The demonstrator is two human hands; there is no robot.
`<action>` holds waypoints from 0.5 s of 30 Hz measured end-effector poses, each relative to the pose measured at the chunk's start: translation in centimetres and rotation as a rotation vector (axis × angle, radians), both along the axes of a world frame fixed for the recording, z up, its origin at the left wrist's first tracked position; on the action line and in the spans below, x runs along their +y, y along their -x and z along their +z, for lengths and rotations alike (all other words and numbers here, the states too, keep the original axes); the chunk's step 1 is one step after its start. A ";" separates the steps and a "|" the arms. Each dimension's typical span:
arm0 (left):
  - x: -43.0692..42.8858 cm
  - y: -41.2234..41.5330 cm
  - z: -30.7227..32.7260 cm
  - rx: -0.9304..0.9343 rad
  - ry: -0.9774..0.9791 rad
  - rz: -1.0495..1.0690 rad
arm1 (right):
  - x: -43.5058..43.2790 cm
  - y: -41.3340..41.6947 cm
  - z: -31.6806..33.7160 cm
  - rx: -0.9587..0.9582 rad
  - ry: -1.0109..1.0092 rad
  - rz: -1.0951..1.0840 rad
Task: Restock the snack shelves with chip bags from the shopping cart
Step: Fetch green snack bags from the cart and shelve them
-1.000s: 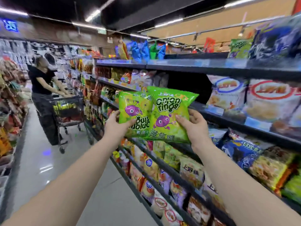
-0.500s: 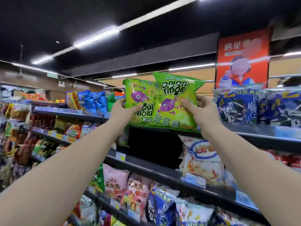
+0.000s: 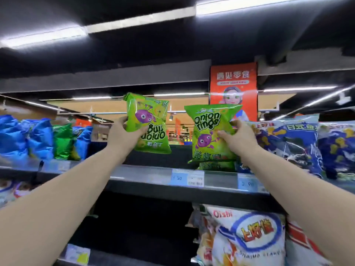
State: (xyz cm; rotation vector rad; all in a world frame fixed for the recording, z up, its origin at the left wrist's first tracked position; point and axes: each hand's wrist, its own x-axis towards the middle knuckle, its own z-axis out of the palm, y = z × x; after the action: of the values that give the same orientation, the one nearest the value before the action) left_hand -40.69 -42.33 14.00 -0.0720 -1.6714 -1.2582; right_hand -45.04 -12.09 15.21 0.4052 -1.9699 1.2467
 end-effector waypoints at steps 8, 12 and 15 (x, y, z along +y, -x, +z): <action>-2.5 5.9 3.9 -0.112 0.118 -0.274 | -2.2 1.9 2.4 -0.398 -0.451 -0.416; -2.3 7.4 4.4 -0.124 0.209 -0.345 | -2.1 3.5 1.4 -0.473 -0.532 -0.449; -2.0 7.8 4.2 -0.155 0.250 -0.423 | -2.5 3.7 1.1 -0.450 -0.604 -0.516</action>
State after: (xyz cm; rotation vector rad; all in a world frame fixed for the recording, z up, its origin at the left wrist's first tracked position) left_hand -48.51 -44.30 18.21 -0.5144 -2.0123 -1.3802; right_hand -48.75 -14.62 16.30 -0.1236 -2.6058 0.4180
